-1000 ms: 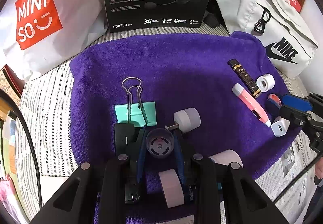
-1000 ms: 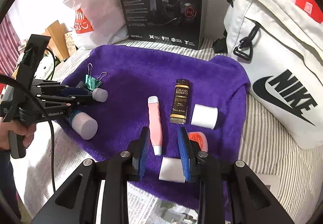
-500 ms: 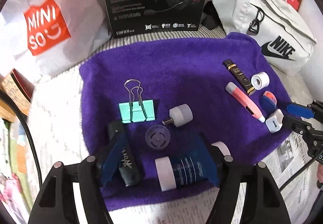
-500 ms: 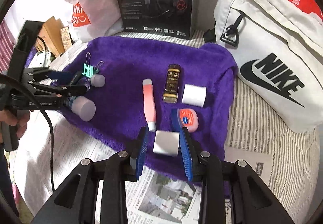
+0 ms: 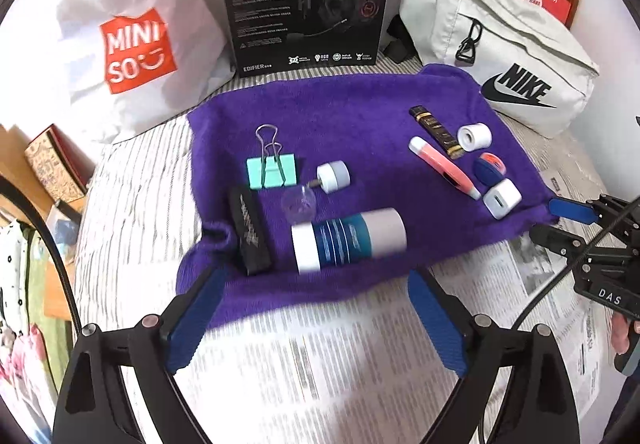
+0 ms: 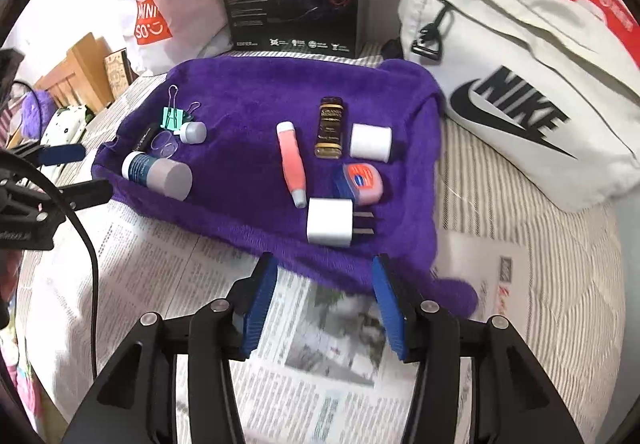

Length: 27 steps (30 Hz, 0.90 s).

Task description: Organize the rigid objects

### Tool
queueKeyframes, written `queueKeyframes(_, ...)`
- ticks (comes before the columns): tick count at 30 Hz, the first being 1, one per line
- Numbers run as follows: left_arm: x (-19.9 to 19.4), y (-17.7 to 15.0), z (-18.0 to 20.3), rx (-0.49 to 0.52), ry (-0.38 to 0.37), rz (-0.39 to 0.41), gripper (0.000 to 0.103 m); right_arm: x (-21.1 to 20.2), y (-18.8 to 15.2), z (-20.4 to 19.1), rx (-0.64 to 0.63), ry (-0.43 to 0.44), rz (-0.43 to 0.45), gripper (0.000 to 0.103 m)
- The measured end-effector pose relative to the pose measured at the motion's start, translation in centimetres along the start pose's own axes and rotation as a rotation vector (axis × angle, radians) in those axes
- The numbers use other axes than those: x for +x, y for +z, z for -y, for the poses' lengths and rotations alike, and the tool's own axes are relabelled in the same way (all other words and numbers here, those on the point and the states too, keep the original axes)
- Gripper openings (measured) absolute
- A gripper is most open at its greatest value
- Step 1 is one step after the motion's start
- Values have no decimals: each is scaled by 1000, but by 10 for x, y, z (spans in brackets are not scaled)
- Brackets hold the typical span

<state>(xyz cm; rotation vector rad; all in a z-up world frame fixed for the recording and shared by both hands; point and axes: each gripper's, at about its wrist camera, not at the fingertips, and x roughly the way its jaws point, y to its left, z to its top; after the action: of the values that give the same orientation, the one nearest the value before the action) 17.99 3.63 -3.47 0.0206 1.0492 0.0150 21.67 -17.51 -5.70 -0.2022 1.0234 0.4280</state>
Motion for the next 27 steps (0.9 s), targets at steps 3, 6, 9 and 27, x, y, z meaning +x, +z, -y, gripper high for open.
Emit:
queueKeyframes(3,-17,-15,2,-13,19,26,95,-19,-11,0,29,1,25,60)
queueKeyframes(6,-37,-31,4,-42,3,60,96,-45,-25,0,83,3,72,82)
queueKeyframes(9,-57,-47,9,-70,-25,104,98,-71,-40,-4,116,-4,114,91)
queueKeyframes(27,-116,-128,39,-142,0,220,100,-130,-115,-26,163,-93,146,103)
